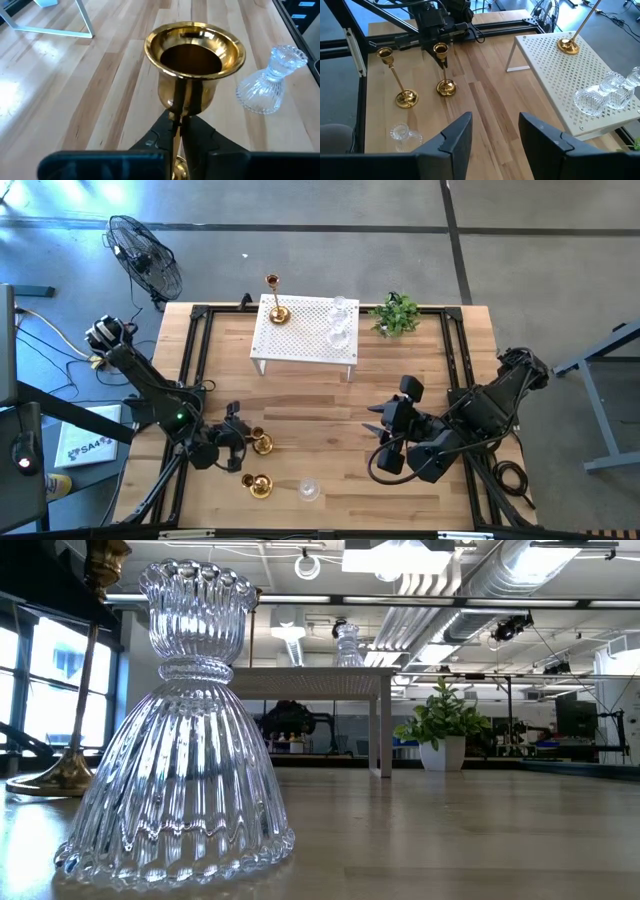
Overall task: Pick & Place candle stick holders
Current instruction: Put the top gold candle holder on the shelf aligned with the other gold candle holder
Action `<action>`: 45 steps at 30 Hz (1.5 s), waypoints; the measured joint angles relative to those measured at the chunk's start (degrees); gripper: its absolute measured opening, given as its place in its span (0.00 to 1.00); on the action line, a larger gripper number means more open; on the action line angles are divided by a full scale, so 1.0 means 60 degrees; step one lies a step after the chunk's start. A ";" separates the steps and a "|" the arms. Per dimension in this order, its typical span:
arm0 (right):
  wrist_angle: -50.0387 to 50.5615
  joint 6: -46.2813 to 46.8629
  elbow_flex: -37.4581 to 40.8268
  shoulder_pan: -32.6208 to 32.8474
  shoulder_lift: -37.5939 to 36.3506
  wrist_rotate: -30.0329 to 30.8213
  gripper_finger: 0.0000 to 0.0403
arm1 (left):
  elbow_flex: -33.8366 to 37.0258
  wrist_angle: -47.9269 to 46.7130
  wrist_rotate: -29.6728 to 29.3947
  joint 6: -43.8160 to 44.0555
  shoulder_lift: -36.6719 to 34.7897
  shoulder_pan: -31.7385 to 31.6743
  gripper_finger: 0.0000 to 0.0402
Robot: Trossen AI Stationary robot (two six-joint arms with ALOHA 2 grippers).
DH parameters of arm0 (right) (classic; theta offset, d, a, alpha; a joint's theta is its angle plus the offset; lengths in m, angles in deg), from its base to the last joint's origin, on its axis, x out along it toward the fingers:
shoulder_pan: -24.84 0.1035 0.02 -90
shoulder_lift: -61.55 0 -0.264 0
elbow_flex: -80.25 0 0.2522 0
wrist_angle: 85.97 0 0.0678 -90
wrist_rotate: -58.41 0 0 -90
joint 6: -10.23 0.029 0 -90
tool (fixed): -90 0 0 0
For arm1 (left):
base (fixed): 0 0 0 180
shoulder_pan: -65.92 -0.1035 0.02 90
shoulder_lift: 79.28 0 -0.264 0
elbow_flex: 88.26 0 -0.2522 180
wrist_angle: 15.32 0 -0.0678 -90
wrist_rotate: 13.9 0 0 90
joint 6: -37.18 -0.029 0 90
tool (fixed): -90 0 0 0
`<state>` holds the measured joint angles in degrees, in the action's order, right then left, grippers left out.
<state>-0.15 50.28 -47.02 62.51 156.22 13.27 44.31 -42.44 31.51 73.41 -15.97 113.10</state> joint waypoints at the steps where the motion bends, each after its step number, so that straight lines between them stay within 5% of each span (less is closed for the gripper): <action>1: 0.0001 0.0000 0.0000 0.0000 0.0000 0.0000 0.38 | 0.0000 -0.0014 -0.0017 -0.0017 0.0000 0.0003 0.05; 20: 0.0004 -0.0007 0.0000 0.0000 0.0000 0.0000 0.38 | -0.0707 -0.0229 -0.0888 -0.1155 -0.0612 0.0010 0.02; 38: 0.0007 -0.0069 0.0000 0.0000 0.0000 -0.0048 0.35 | -0.4328 -0.5223 -0.2196 -0.1749 -0.0858 -0.0031 0.02; 45: 0.0007 -0.0069 0.0000 -0.0001 0.0000 -0.0069 0.35 | -0.5046 -0.6015 -0.2096 -0.2337 -0.1290 -0.1082 0.02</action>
<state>-0.11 49.86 -47.02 62.51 156.22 12.86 14.03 -78.53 18.93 59.39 -23.71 106.61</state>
